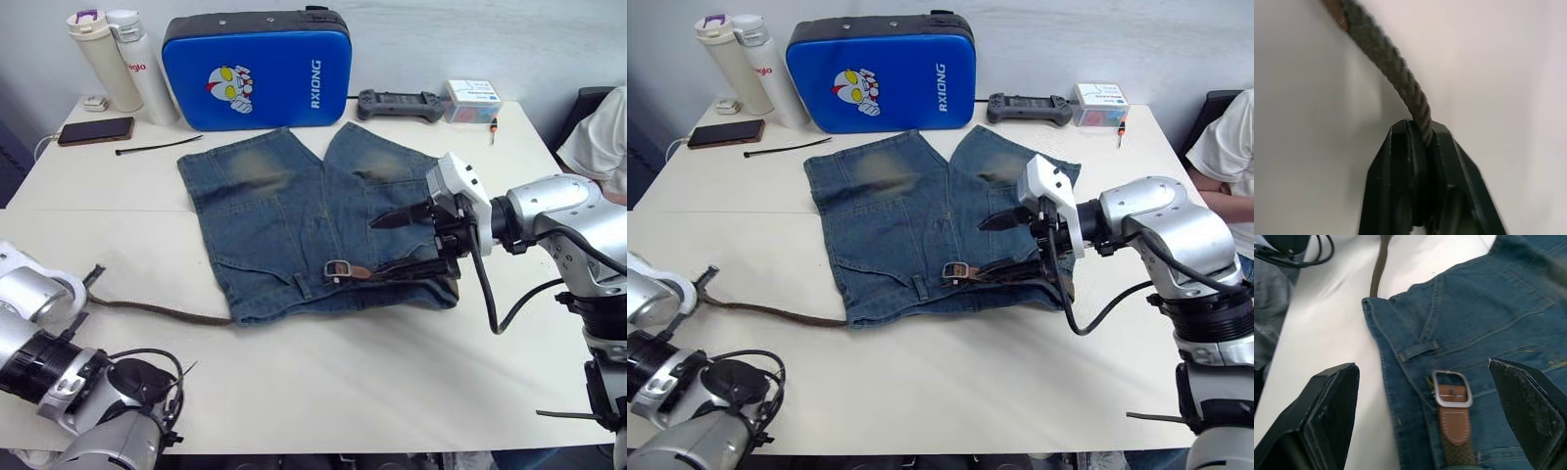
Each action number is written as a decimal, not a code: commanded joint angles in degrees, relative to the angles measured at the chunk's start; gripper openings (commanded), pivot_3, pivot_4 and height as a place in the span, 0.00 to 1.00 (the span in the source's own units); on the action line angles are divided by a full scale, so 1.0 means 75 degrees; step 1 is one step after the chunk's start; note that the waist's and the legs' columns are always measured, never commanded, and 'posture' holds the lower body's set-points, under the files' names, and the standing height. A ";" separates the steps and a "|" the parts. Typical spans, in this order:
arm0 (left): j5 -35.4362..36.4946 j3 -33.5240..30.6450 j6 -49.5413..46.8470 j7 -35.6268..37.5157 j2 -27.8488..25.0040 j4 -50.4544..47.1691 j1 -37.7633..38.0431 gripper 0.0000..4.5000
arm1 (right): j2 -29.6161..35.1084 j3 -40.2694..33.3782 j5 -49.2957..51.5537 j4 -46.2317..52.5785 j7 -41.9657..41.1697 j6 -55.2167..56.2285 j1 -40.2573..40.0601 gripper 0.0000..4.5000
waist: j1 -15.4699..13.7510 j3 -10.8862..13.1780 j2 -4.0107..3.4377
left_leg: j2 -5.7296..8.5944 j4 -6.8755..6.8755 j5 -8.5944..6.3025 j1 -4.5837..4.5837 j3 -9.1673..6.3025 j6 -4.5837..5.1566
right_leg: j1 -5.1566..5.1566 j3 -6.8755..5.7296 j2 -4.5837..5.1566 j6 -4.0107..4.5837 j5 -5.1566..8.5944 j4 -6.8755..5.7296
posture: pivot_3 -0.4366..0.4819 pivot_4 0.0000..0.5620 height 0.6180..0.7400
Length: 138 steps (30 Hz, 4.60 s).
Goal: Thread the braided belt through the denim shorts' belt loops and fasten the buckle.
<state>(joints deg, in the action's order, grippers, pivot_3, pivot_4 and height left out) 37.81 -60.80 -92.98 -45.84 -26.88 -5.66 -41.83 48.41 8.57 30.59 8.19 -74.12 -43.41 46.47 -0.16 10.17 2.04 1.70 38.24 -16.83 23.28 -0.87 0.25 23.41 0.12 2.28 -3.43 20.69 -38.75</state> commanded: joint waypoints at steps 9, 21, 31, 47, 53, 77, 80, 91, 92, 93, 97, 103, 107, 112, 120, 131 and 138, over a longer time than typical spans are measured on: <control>-0.1713 0.8467 0.6457 1.0068 -0.5556 -0.2596 0.2006 0.02 | -0.0569 -0.0353 -0.1165 -0.0222 0.1533 0.1641 0.0389 1.00 | 0.0110 0.0013 -0.0114 | 0.0006 -0.0053 0.0006 -0.0004 0.0010 -0.0011 | -0.0011 0.0006 0.0012 0.0013 0.0004 0.0079 | 0.48 0.27 1.00; -0.4699 1.0302 1.0852 1.2546 -0.4389 -0.0758 0.0425 0.02 | -0.1091 0.0768 -0.3309 0.0705 0.2114 0.4239 -0.0151 1.00 | 0.0215 0.0027 -0.0138 | -0.0006 -0.0039 0.0016 0.0005 0.0035 0.0024 | 0.0017 0.0024 -0.0008 0.0021 0.0004 -0.0020 | 0.48 0.27 1.00; -0.5276 1.0102 1.1416 1.3054 -0.3561 -0.0259 0.0183 0.00 | -0.1796 0.1127 -0.3413 0.0809 0.2363 0.3453 -0.0262 0.87 | 0.0220 0.0028 -0.0137 | -0.0008 -0.0026 0.0015 0.0004 0.0032 0.0025 | 0.0017 0.0024 -0.0007 0.0018 0.0003 -0.0031 | 0.48 0.27 1.00; -0.4563 0.8778 0.9104 1.2888 -0.2998 -0.1034 0.0537 0.10 | -0.2272 0.1194 -0.3641 0.0258 0.2527 0.3271 -0.0103 0.00 | 0.0228 0.0028 -0.0137 | -0.0007 -0.0019 0.0017 0.0004 0.0027 0.0022 | 0.0018 0.0021 -0.0007 0.0018 0.0003 -0.0045 | 0.48 0.27 1.00; -0.2391 0.6703 0.4735 1.2670 -0.2815 -0.1680 0.0521 0.61 | -0.2525 0.1220 -0.3920 -0.0277 0.2717 0.3624 0.0160 0.00 | 0.0244 0.0028 -0.0137 | -0.0008 -0.0018 0.0018 0.0003 0.0028 0.0021 | 0.0023 0.0024 -0.0008 0.0018 0.0003 -0.0052 | 0.48 0.27 1.00; 1.0025 0.5321 0.6389 0.1459 0.0423 -0.3171 0.4308 0.98 | -0.3097 0.1350 -0.4685 -0.0956 0.3192 0.6466 -0.0092 0.00 | 0.0101 0.0017 -0.0106 | -0.0012 0.0037 0.0012 -0.0030 -0.0012 0.0003 | -0.0028 0.0011 -0.0008 0.0017 0.0002 -0.0032 | 0.48 0.27 1.00; 1.0025 0.5727 0.7369 -0.0189 0.1528 -0.3690 0.3925 0.98 | -0.3054 0.1322 -0.4696 -0.0885 0.3170 0.6444 -0.0146 0.00 | 0.0029 0.0014 -0.0100 | -0.0010 0.0074 0.0004 -0.0020 -0.0010 0.0012 | -0.0032 0.0010 -0.0011 0.0015 0.0001 -0.0035 | 0.48 0.27 1.00; 1.0025 0.5304 0.8305 -0.2598 0.2293 -0.3367 0.3035 0.98 | -0.2904 0.1240 -0.4736 -0.0593 0.3210 0.6209 -0.0303 0.00 | 0.0043 0.0014 -0.0100 | -0.0036 0.0089 -0.0001 -0.0024 -0.0001 0.0001 | -0.0047 0.0023 -0.0047 0.0014 0.0001 -0.0027 | 0.48 0.27 1.00; 1.0025 0.5280 0.8257 -0.2624 0.2317 -0.3299 0.3037 0.98 | -0.2902 0.1230 -0.4733 -0.0576 0.3215 0.6198 -0.0300 0.00 | 0.0032 0.0014 -0.0101 | -0.0036 0.0090 -0.0001 -0.0024 -0.0002 0.0001 | -0.0050 0.0023 -0.0047 0.0014 0.0001 -0.0024 | 0.48 0.27 1.00; 1.0025 0.5259 0.8216 -0.2643 0.2339 -0.3253 0.3034 0.98 | -0.2900 0.1224 -0.4731 -0.0560 0.3219 0.6188 -0.0299 0.00 | 0.0027 0.0014 -0.0100 | -0.0036 0.0091 -0.0002 -0.0024 -0.0004 0.0002 | -0.0053 0.0021 -0.0047 0.0014 0.0001 -0.0021 | 0.48 0.27 1.00; 1.0025 0.5192 0.8280 -0.2709 0.2563 -0.3007 0.2853 0.98 | -0.2925 0.1207 -0.4606 -0.0400 0.3157 0.6071 -0.0314 0.00 | 0.0021 0.0014 -0.0100 | -0.0036 0.0096 -0.0003 -0.0024 -0.0011 0.0002 | -0.0063 0.0016 -0.0048 0.0014 0.0001 -0.0013 | 0.48 0.27 1.00; 1.0025 0.5210 0.8396 -0.2696 0.2728 -0.2701 0.2647 0.60 | -0.2852 0.1185 -0.4613 -0.0187 0.3143 0.5891 -0.0395 0.00 | 0.0025 0.0014 -0.0100 | -0.0037 0.0096 -0.0005 -0.0026 -0.0014 0.0001 | -0.0072 0.0012 -0.0049 0.0014 0.0001 -0.0003 | 0.48 0.27 1.00; 1.0025 0.5054 0.8265 -0.2672 0.2678 -0.2567 0.2455 0.21 | -0.2823 0.1156 -0.4554 -0.0084 0.3133 0.5708 -0.0470 0.00 | 0.0026 0.0014 -0.0100 | -0.0042 0.0096 -0.0006 -0.0028 -0.0013 -0.0002 | -0.0074 0.0013 -0.0056 0.0014 0.0001 -0.0002 | 0.48 0.27 1.00; 1.0025 0.4757 0.7762 -0.2540 0.2537 -0.2413 0.2361 0.01 | -0.2675 0.1062 -0.4560 -0.0107 0.3138 0.5688 -0.0484 0.00 | 0.0024 0.0014 -0.0100 | -0.0042 0.0095 -0.0007 -0.0029 -0.0014 -0.0002 | -0.0077 0.0012 -0.0056 0.0014 0.0001 0.0003 | 0.48 0.27 1.00; 1.0025 0.4523 0.6932 -0.2262 0.2381 -0.1943 0.2109 0.01 | -0.2639 0.0887 -0.4196 -0.0094 0.3103 0.5369 -0.0419 0.00 | 0.0021 0.0015 -0.0100 | -0.0044 0.0094 -0.0007 -0.0029 -0.0017 -0.0003 | -0.0079 0.0011 -0.0057 0.0013 0.0000 0.0008 | 0.48 0.27 1.00; 1.0025 0.4059 0.5717 -0.1674 0.1799 -0.1003 0.1740 0.00 | -0.1721 0.0178 -0.3273 0.0369 0.2246 0.4505 -0.0683 0.98 | 0.0003 0.0017 -0.0099 | -0.0044 0.0088 -0.0009 -0.0029 -0.0020 -0.0002 | -0.0084 0.0007 -0.0056 0.0012 -0.0001 0.0023 | 0.48 0.27 1.00; 1.0025 0.3871 0.4286 -0.0160 0.1021 -0.0554 0.1970 0.00 | -0.0796 0.0058 -0.2161 0.1337 0.1384 0.2559 -0.1247 0.98 | 0.0015 0.0020 -0.0102 | -0.0046 0.0076 -0.0011 -0.0031 -0.0025 -0.0005 | -0.0085 0.0006 -0.0056 0.0012 -0.0001 0.0030 | 0.48 0.27 1.00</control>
<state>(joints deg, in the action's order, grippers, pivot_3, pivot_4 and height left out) 112.60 -31.19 -58.85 -50.17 -18.76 -9.22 -27.47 41.47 10.13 12.03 14.98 -62.51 -21.51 37.25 -0.05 10.32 1.28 1.35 38.80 -16.91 23.04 -1.05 0.21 22.77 0.16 1.87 -3.34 20.68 -38.53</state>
